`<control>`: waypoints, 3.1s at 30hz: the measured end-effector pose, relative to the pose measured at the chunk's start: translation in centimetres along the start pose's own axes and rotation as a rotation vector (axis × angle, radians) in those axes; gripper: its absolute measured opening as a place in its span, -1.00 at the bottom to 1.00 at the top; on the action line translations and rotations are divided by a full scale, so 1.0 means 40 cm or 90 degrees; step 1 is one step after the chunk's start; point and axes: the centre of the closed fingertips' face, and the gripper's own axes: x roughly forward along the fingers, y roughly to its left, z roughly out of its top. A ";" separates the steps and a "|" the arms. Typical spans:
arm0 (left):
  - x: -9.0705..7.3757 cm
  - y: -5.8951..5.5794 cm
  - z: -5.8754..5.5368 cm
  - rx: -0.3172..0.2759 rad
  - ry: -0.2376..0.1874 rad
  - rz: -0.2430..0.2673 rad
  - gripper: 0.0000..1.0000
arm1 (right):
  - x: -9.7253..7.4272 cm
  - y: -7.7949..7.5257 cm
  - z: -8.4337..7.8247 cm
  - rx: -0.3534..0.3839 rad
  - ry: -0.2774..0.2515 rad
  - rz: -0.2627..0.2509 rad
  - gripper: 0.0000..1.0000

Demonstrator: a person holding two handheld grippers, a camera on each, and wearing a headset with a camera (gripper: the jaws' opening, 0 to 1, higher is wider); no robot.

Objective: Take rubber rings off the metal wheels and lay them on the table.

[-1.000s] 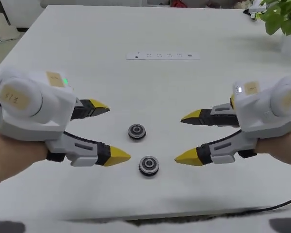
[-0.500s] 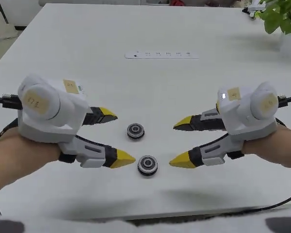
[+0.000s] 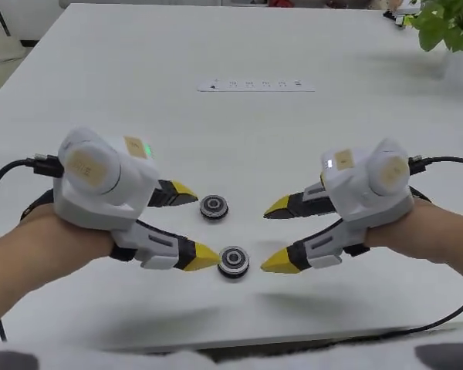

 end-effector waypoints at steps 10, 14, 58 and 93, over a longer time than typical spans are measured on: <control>0.035 -0.019 -0.007 0.001 0.014 -0.031 0.04 | 0.014 0.007 -0.004 0.001 0.008 0.014 -0.12; 0.050 -0.031 -0.016 0.003 0.026 -0.051 -0.08 | 0.019 0.012 0.001 0.002 0.006 0.019 -0.11; 0.122 -0.055 -0.054 0.014 0.044 -0.077 -0.71 | 0.048 0.023 -0.011 0.055 -0.012 0.028 -0.15; 0.116 -0.061 -0.055 0.030 0.024 -0.061 -0.72 | 0.090 0.051 -0.018 0.105 -0.028 0.042 -0.57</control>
